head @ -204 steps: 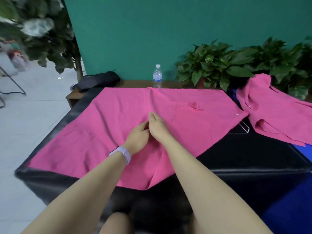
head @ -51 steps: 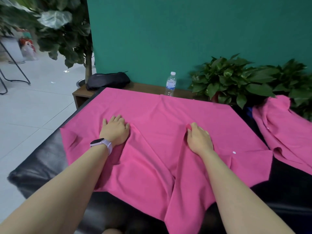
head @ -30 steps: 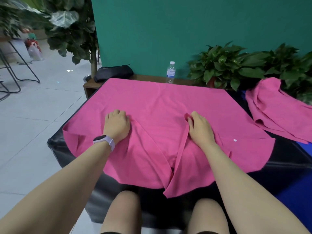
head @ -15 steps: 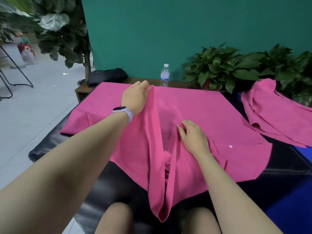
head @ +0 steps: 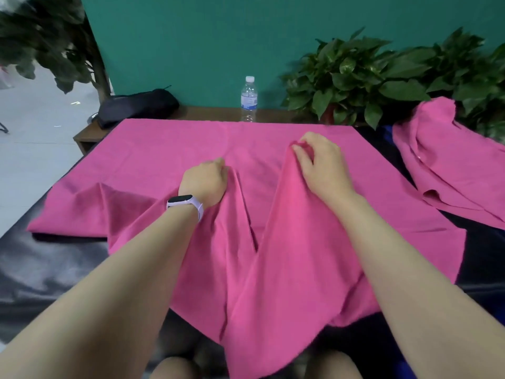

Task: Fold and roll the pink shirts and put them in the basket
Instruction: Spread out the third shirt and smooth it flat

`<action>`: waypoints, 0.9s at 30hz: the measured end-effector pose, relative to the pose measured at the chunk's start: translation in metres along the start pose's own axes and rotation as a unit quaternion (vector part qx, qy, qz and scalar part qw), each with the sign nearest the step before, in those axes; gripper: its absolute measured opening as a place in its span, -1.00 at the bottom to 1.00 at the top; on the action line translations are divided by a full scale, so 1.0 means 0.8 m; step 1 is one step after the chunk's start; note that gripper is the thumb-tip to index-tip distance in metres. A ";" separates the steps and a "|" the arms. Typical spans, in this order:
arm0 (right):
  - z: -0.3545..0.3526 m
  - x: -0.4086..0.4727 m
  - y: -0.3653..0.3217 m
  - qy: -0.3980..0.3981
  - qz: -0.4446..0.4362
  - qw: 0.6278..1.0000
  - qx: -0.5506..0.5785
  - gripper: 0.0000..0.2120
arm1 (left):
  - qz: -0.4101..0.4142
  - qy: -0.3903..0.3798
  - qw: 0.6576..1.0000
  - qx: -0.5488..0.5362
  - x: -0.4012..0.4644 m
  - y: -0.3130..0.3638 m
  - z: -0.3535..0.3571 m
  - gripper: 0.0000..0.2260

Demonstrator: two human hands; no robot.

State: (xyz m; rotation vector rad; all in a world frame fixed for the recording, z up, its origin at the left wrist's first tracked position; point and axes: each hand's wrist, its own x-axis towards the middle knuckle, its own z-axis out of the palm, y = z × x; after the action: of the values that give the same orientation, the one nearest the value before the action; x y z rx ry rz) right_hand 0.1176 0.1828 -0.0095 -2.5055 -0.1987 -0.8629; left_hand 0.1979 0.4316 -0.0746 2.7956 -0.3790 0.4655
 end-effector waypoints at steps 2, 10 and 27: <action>0.022 0.033 0.024 -0.047 0.031 0.998 -0.013 -0.79 | -0.002 0.010 1.000 -0.005 0.001 0.001 0.001 -0.81; 0.100 0.028 0.065 -0.071 0.050 0.992 -0.097 -0.85 | -0.040 0.041 0.998 -0.023 0.000 -0.002 0.002 -0.83; 0.022 -0.091 0.003 -0.101 0.074 0.985 -0.118 -0.80 | 0.002 0.017 0.999 -0.043 -0.129 0.016 -0.046 -0.72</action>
State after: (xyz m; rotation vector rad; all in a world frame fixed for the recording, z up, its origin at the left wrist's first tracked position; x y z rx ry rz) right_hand 0.0704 0.1907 -0.0666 -2.7869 0.0261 -0.6032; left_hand 0.0895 0.4529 -0.0739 2.6996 -0.3891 0.4864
